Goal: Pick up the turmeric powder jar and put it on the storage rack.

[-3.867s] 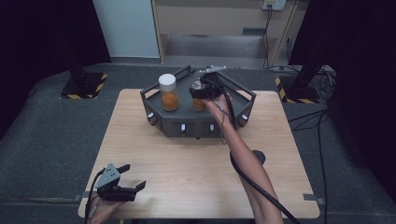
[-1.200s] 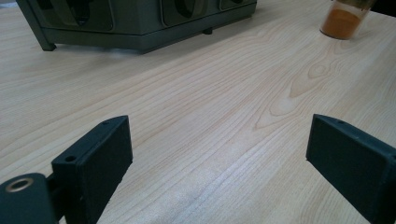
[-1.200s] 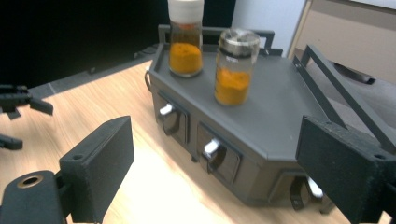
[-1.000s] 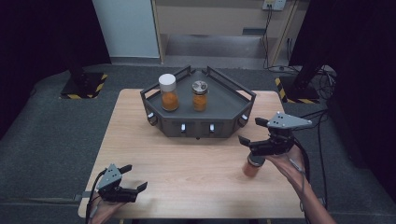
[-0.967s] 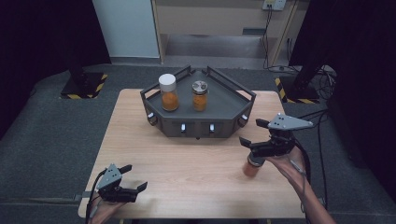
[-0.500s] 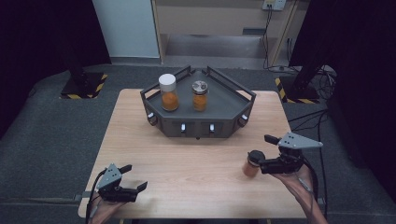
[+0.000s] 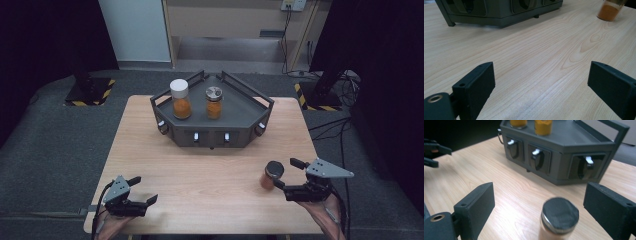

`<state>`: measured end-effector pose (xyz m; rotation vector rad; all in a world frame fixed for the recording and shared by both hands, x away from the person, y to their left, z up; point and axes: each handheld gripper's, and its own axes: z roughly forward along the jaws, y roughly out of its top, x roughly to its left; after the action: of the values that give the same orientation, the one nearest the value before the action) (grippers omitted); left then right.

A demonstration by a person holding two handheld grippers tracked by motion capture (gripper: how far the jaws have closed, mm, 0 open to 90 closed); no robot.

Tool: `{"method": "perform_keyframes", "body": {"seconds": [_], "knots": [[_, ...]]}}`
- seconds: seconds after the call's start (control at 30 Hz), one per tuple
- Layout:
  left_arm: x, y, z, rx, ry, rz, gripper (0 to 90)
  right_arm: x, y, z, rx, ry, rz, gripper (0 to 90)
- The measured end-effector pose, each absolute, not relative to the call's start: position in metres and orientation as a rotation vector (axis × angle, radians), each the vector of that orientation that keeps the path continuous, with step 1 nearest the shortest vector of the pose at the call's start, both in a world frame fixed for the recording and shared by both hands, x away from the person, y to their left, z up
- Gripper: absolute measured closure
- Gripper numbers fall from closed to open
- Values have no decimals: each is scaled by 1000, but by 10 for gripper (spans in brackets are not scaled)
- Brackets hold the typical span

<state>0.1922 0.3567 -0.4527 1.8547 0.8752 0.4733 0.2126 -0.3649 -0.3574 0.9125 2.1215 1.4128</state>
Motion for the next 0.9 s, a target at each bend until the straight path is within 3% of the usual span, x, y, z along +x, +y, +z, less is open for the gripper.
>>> {"method": "perform_keyframes", "body": {"seconds": [0.9], "knots": [[192,358,-453,1850,874,471,66,187,-374,-413,1033,2094,1370,108]]}}
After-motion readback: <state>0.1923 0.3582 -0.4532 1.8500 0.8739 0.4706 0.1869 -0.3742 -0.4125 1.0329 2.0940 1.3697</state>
